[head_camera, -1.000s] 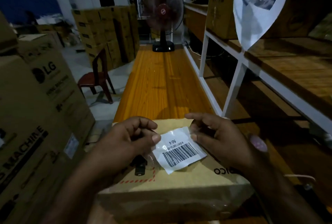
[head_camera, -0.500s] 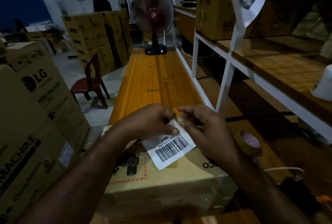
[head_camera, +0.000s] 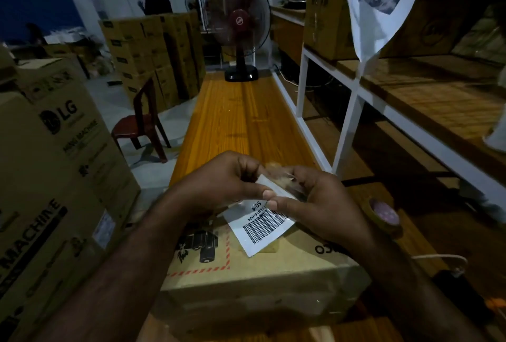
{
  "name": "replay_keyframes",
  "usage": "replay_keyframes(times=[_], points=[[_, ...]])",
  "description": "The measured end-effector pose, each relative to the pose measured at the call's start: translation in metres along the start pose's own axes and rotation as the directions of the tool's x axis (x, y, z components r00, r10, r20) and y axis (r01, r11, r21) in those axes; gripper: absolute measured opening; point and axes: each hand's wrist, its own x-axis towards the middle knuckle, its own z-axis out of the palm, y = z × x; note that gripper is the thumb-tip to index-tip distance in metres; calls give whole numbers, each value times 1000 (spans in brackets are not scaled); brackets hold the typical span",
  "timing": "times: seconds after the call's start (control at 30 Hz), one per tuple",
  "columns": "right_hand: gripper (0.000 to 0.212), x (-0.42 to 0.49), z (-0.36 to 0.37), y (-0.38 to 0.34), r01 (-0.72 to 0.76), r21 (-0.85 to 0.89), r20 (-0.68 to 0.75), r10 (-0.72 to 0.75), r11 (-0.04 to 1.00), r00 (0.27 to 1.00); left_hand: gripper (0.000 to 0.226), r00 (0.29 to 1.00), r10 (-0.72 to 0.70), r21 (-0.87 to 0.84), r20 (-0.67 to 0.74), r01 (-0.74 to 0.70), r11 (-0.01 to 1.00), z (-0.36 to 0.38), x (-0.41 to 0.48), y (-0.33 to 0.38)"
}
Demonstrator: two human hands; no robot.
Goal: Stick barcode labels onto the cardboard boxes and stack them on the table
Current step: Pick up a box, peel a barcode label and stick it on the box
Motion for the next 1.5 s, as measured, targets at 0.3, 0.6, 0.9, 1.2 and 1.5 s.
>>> replay_keyframes(times=[0.3, 0.6, 0.9, 1.2, 1.5], points=[[37, -8, 1, -7, 126, 82, -53, -122, 989, 991, 33, 998, -39, -120, 49, 45, 992, -4, -4, -4], [36, -10, 2, -9, 197, 138, -73, -189, 971, 979, 47, 989, -118, 35, 94, 115, 993, -10, -10, -4], [34, -11, 1, -13, 232, 247, -168, -194, 941, 966, 26, 998, -43, -266, 53, 56, 962, -8, -13, -7], [64, -12, -1, -17, 72, 413, -131, -19, 908, 991, 22, 974, -23, -291, -227, -45, 956, -10, -35, 16], [43, -29, 20, -40, 231, -634, 179, -150, 738, 972, 40, 533, 408, 597, -741, 246, 764, 25, -67, -23]])
